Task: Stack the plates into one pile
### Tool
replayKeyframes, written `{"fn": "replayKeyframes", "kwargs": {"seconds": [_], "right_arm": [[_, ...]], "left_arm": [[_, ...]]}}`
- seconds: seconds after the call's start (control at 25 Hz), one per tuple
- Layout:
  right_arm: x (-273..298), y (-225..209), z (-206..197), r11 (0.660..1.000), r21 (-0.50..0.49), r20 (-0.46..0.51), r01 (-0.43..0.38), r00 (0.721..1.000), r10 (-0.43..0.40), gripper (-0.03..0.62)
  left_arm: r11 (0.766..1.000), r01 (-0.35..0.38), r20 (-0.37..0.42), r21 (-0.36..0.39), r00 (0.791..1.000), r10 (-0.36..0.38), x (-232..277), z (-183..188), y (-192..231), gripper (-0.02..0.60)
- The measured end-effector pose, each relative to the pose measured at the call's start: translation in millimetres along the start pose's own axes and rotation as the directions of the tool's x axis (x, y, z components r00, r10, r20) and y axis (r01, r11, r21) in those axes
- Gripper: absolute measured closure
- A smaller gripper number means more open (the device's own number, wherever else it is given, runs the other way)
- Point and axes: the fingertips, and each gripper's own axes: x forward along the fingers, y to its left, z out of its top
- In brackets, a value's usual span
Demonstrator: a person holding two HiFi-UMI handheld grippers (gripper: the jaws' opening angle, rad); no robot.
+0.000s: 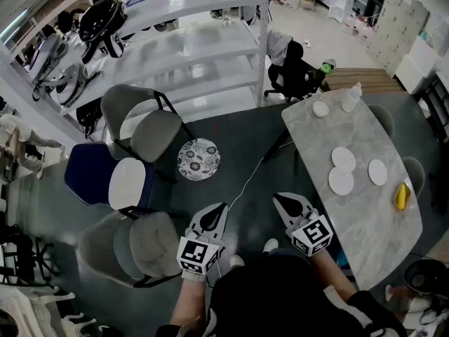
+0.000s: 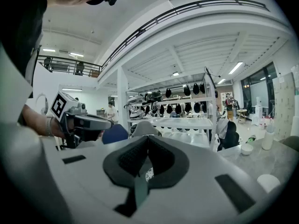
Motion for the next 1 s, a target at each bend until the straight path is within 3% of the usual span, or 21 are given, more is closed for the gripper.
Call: {"fn": "replayKeyframes", "kwargs": {"seconds": [0.24,0.48,0.8,1.0], "right_arm": [[-20.9,-66.0,3.5,1.000,-0.003,0.021,0.021,1.000,-0.021,0.577],[-59.9,-142.3,4.8,0.993,0.067,0.083,0.093,0.992,-0.098,0.576],[-96.1,-225.9,-16.3,0.960,0.168,0.074,0.225,0.968,-0.240,0.576],[-91.1,-272.7,-27.6,0.932,0.201,0.043,0.301,0.948,-0.316,0.576]], "left_arm": [[0.998,0.056,-0.016,0.013,0.998,-0.056,75.3,14.0,-35.1,0.574],[0.992,0.106,-0.053,0.064,0.993,-0.103,152.6,23.2,-70.4,0.574],[0.978,0.189,-0.108,0.090,0.978,-0.179,234.5,19.0,-107.4,0.574],[0.962,0.257,-0.140,0.092,0.960,-0.244,286.2,15.2,-105.2,0.574]]}}
